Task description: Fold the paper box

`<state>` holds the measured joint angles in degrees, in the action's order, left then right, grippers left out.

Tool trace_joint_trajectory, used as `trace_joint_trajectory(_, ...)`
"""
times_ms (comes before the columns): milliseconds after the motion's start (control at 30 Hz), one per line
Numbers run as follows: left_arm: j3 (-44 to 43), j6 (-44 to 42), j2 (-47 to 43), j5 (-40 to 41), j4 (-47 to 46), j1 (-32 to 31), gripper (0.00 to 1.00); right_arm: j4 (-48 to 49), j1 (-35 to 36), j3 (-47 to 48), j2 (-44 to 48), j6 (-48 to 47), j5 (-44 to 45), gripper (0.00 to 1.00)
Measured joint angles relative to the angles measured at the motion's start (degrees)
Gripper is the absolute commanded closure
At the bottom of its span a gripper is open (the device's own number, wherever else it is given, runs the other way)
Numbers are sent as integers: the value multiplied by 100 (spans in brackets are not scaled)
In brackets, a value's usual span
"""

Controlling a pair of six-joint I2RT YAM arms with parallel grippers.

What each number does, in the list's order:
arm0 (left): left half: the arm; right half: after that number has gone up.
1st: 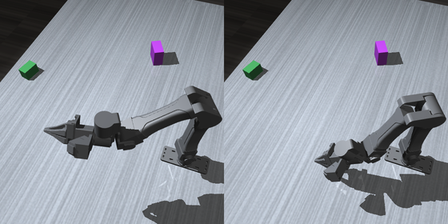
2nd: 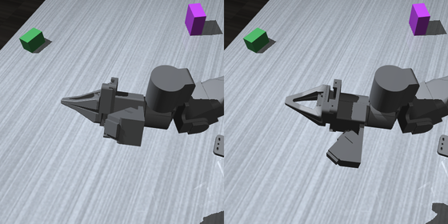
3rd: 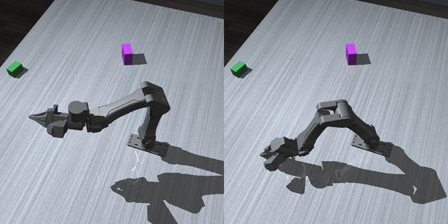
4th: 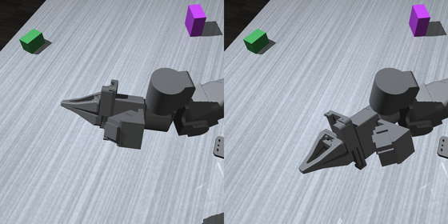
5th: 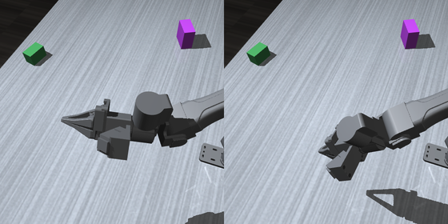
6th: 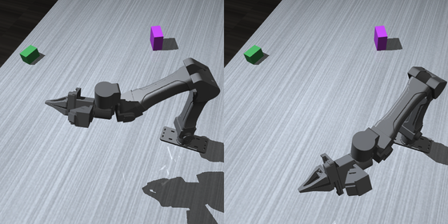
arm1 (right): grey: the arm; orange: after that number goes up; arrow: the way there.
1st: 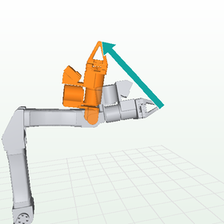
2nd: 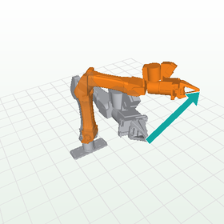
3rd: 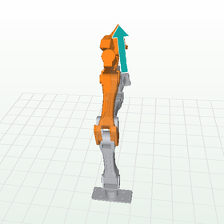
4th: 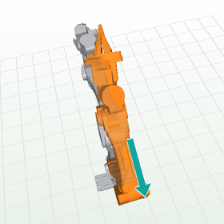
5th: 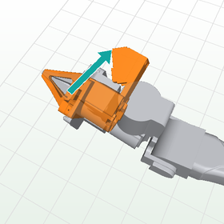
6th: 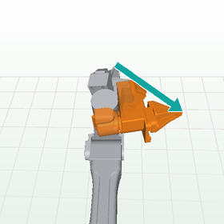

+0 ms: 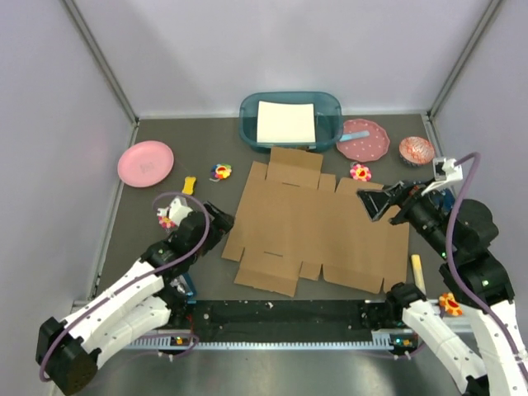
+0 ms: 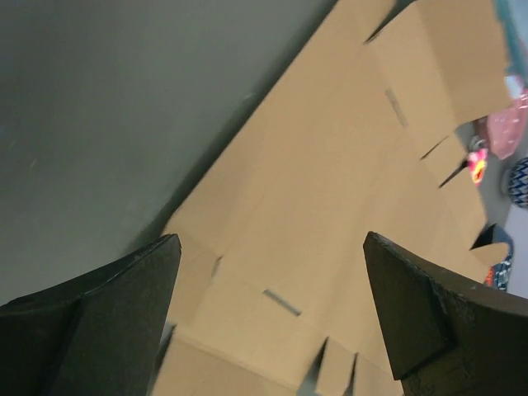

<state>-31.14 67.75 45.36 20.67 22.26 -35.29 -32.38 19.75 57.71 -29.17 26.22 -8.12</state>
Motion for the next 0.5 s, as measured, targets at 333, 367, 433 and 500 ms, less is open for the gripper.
trace_joint_trajectory(333,1956,1814,-2094,118,1034,-629,2,168,0,-542,7,247,-105,7)
trace_joint_trajectory(367,2090,1932,-2232,111,837,-647,3,186,0,-605,7,284,-111,7)
trace_joint_trajectory(433,2380,2079,-2363,-2,256,-656,5,260,0,-706,-2,350,-138,7)
trace_joint_trajectory(500,2557,2133,-2269,-96,-302,-680,7,323,0,-756,-20,396,-168,7)
